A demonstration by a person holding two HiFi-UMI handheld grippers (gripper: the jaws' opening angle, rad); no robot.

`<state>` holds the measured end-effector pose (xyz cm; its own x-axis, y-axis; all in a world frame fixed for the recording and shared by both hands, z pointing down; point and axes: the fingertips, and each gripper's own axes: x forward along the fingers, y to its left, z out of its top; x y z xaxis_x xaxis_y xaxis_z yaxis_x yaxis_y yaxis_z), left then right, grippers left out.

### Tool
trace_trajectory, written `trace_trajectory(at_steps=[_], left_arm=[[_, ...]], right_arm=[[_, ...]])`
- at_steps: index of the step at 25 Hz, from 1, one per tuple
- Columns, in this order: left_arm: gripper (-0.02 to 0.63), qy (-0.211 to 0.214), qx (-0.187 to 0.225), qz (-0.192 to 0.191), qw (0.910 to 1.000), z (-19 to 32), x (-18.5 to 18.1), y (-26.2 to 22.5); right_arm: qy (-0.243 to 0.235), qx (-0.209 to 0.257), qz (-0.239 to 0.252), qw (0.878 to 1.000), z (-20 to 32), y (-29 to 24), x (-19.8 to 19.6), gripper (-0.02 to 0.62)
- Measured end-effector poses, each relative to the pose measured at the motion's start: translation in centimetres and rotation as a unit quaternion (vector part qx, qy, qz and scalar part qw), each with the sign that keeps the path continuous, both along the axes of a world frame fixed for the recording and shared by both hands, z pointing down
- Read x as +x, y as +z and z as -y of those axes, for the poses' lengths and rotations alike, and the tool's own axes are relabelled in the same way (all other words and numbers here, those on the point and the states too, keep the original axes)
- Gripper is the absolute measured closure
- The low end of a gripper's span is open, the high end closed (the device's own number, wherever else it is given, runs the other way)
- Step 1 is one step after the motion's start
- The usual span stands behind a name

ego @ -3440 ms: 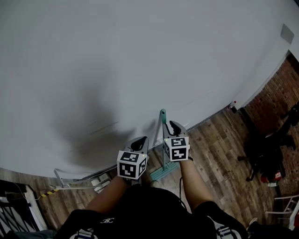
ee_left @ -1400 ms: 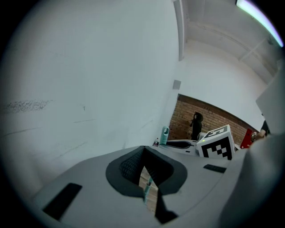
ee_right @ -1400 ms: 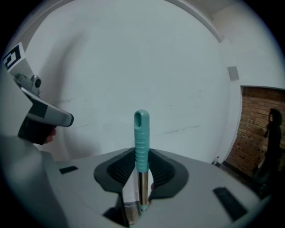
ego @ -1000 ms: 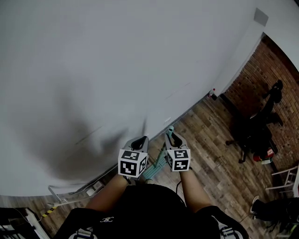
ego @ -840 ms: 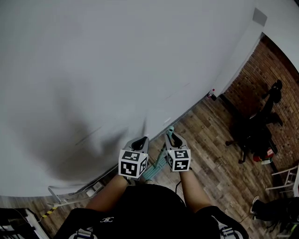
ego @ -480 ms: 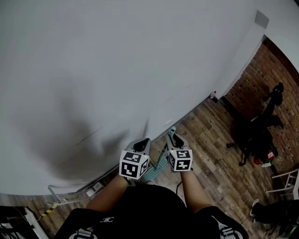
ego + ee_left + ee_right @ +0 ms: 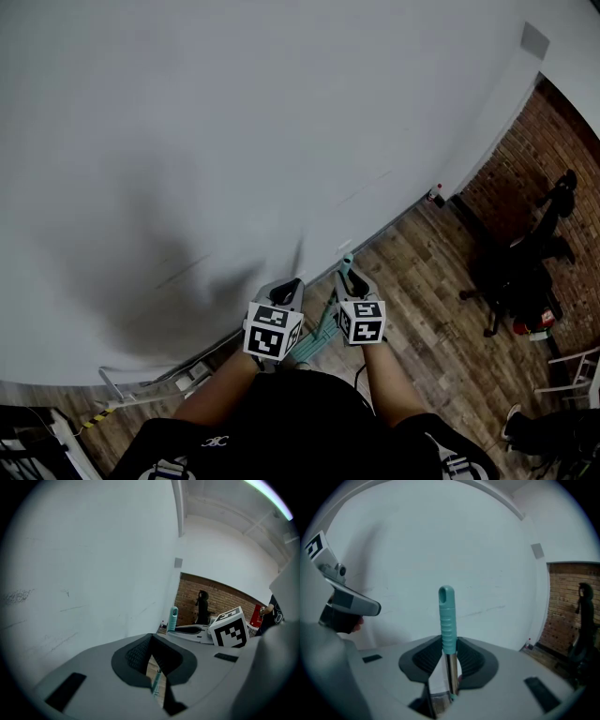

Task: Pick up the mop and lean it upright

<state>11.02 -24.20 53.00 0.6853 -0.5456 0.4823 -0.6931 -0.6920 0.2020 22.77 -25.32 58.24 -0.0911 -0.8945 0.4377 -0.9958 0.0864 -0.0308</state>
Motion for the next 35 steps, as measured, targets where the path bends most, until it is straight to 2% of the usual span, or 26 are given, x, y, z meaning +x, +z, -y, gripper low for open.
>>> trace_trajectory(at_steps=[12,18,25,35], left_arm=[[0.609,-0.075,0.012,0.000,0.9971,1.0,-4.7,-0.4],[0.609,-0.109,0.009,0.003,0.9940,0.9,-7.3,-0.5],[0.609,-0.133,0.009,0.009,0.9910,0.4,-9.3,-0.4],[0.609,-0.161,0.010,0.014,0.9868,-0.2,-12.7,-0.4]], right_arm=[[-0.065,-0.004,-0.002,0.998,4.0,1.4,-5.1,0.486],[-0.092,-0.021,-0.009,0.995,6.2,2.7,-7.2,0.486],[-0.103,-0.057,-0.016,0.993,7.4,5.6,-8.3,0.494],[-0.106,-0.082,-0.033,0.990,9.0,7.5,-11.0,0.500]])
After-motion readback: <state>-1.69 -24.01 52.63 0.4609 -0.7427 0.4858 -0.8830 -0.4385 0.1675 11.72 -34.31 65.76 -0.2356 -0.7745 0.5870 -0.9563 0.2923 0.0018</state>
